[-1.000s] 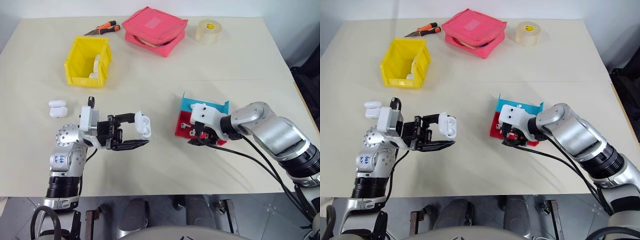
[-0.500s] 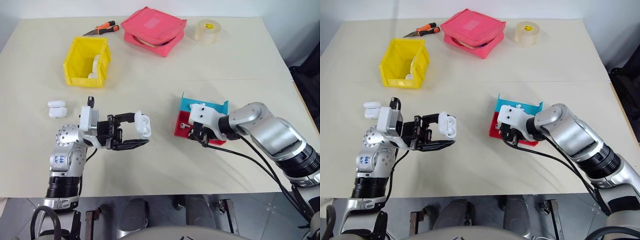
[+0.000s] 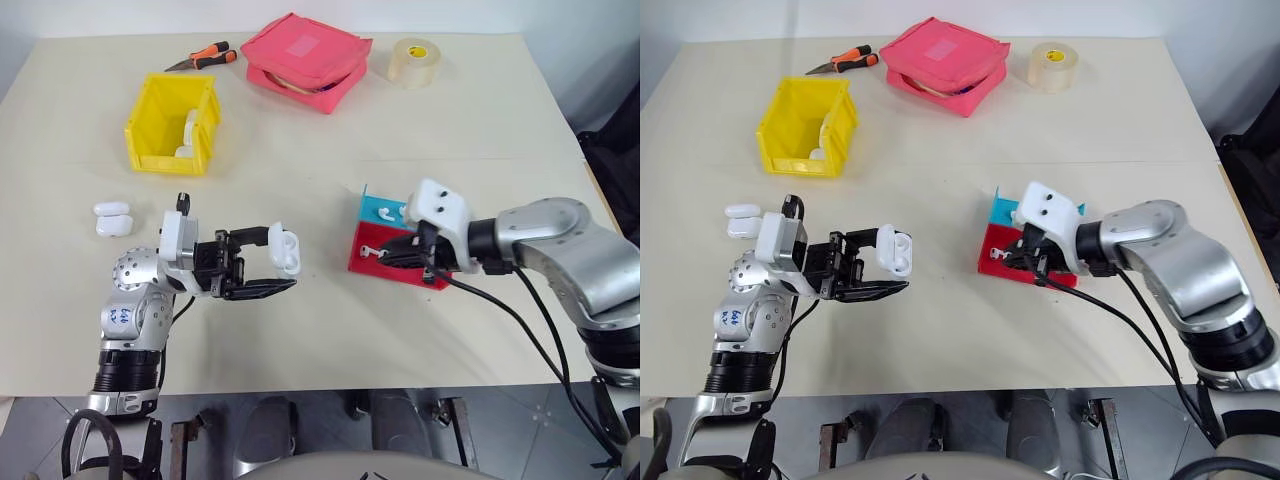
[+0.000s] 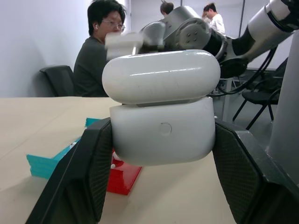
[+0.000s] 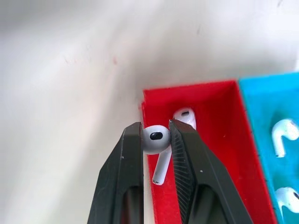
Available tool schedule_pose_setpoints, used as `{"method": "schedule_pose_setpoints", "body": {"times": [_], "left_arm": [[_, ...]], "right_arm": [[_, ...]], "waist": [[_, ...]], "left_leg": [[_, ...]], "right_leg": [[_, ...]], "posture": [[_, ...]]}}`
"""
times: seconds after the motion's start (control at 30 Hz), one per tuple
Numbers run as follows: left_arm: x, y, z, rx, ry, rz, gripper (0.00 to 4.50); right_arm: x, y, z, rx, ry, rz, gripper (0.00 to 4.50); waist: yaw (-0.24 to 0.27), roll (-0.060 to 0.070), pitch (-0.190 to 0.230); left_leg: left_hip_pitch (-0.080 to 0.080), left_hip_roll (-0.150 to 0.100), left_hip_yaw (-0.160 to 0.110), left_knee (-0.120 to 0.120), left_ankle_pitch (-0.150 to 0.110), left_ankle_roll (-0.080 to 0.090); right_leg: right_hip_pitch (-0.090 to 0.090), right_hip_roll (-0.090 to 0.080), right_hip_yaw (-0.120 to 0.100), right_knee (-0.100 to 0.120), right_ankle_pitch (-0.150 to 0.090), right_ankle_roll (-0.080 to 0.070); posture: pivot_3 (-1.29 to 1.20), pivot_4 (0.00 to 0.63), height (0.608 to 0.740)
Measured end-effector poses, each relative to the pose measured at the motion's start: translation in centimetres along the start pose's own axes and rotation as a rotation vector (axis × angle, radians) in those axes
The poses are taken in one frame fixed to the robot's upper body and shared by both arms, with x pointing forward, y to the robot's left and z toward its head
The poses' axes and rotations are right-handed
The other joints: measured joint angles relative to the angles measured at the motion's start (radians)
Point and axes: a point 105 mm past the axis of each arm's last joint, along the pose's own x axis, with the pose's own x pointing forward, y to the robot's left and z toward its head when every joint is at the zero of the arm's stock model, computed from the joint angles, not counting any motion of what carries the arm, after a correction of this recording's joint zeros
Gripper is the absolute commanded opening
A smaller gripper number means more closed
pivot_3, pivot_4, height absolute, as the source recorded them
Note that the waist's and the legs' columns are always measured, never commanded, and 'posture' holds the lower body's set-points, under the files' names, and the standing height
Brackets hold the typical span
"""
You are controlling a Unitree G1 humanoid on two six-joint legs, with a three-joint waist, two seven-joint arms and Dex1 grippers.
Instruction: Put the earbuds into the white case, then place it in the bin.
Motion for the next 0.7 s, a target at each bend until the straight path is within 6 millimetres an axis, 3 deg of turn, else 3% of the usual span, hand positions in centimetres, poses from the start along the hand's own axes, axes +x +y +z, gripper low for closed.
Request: {"method": "schedule_pose_setpoints", "body": {"times": [0.1,0.3,0.43,0.7], "left_arm": [[0.1,0.1,0.1,0.001,-0.001,-0.019,2.79],[0.4,0.0,-0.3,-0.022,-0.004,-0.052,2.79],[0.7,0.0,-0.3,-0.022,-0.015,-0.062,2.79],[1.1,0.2,-0.5,-0.025,-0.073,-0.056,2.79]], "right_arm": [[-1.0,0.8,0.7,-0.001,-0.095,0.024,0.44],[-1.2,3.1,4.2,-0.028,-0.345,0.134,0.44],[-0.7,4.9,7.8,-0.013,-0.573,0.224,0.44],[1.3,5.6,9.2,-0.007,-0.682,0.267,0.44]], "waist": [[-0.001,0.0,0.0],[-0.004,0.0,0.0],[-0.005,0.001,0.0],[-0.006,0.001,0.0]], "left_leg": [[0.0,0.0,0.001,0.0,0.0,0.0],[0.0,0.001,0.002,-0.001,0.0,0.0],[0.001,0.001,0.001,-0.001,0.0,0.0],[0.001,0.0,0.002,-0.001,0.0,0.0]], "right_leg": [[0.0,0.0,0.001,0.0,0.0,0.0],[0.0,0.001,0.002,0.0,0.0,0.0],[0.0,0.002,0.002,0.001,0.0,0.0],[0.0,0.001,0.002,0.001,0.0,0.0]], "posture": [[0.0,0.15,0.74],[0.0,0.15,0.74],[0.0,0.15,0.74],[0.0,0.15,0.74]]}}
